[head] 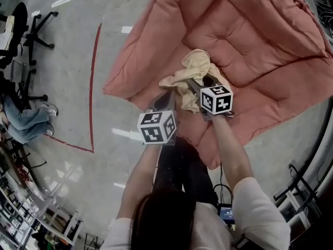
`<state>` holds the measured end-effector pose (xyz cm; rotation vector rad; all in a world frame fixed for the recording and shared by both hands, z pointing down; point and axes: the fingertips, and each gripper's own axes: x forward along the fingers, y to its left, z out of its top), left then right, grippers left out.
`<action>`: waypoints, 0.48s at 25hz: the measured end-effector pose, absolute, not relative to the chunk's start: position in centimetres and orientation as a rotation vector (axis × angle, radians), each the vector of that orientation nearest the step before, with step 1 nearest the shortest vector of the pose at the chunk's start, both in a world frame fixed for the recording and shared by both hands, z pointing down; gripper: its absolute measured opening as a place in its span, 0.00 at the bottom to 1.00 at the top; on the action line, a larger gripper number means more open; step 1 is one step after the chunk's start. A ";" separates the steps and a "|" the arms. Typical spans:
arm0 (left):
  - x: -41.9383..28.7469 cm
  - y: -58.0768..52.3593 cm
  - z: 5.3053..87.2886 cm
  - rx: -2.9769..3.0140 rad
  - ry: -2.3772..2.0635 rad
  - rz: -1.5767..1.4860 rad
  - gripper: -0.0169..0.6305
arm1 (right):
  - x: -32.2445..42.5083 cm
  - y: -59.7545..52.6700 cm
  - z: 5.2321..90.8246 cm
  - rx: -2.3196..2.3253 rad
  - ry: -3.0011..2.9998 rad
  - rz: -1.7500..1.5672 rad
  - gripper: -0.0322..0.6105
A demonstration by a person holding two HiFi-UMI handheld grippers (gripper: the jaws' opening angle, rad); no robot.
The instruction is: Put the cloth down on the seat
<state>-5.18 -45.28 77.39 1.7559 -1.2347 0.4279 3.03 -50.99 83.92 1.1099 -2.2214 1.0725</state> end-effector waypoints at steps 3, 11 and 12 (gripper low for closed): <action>-5.5 -45.3 77.8 1.751 -1.222 0.423 0.08 | 1.9 -51.0 84.2 1.081 -2.238 1.062 0.49; -6.7 -46.5 74.3 1.751 -1.244 0.316 0.08 | 1.4 -50.1 78.8 1.090 -2.289 1.056 0.62; -6.9 -46.6 73.4 1.756 -1.244 0.303 0.08 | 1.3 -49.8 77.6 1.093 -2.296 1.065 0.62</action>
